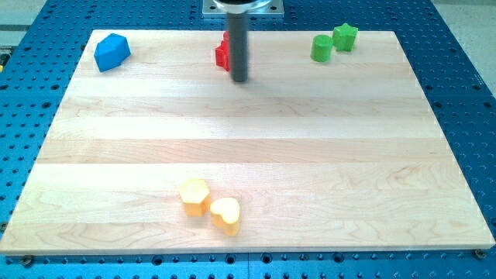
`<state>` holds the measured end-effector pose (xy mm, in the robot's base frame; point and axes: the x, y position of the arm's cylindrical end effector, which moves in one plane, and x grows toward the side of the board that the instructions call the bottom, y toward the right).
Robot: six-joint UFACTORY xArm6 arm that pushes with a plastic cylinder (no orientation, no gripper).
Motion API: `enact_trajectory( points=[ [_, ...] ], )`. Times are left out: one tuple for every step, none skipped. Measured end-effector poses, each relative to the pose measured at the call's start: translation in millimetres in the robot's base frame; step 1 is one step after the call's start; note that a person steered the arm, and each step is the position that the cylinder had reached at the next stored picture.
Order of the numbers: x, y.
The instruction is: Separate the red blocks from each other
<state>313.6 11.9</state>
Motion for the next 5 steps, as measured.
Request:
enact_trajectory(
  points=[
    [0,5],
    [0,5],
    [0,7],
    [4,7],
    [-38,31]
  ],
)
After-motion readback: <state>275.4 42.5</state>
